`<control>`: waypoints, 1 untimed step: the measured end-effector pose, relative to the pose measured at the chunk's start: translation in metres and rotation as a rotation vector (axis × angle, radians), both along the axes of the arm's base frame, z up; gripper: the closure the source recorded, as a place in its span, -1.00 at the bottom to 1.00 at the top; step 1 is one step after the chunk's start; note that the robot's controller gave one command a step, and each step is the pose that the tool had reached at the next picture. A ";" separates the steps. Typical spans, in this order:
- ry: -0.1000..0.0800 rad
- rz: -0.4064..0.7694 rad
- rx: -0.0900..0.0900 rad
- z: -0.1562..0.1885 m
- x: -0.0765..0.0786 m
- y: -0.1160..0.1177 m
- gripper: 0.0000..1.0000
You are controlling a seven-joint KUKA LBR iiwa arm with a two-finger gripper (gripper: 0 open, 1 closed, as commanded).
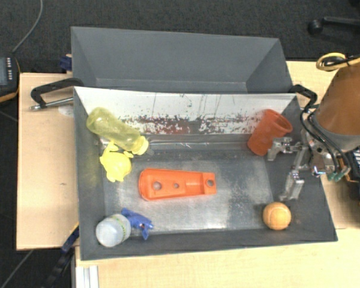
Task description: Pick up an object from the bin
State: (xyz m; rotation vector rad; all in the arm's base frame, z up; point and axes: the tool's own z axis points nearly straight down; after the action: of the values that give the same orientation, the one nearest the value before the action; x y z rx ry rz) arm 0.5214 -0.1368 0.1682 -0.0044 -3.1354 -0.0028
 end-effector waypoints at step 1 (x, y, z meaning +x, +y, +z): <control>-0.009 0.002 -0.002 0.005 0.002 0.001 -1.00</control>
Offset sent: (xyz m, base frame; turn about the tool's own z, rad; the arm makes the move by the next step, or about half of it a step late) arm 0.0148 0.0575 -0.0982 0.0723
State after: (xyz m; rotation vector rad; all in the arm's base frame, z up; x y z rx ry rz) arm 0.5233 -0.1363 0.1729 -0.0010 -3.1440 -0.0001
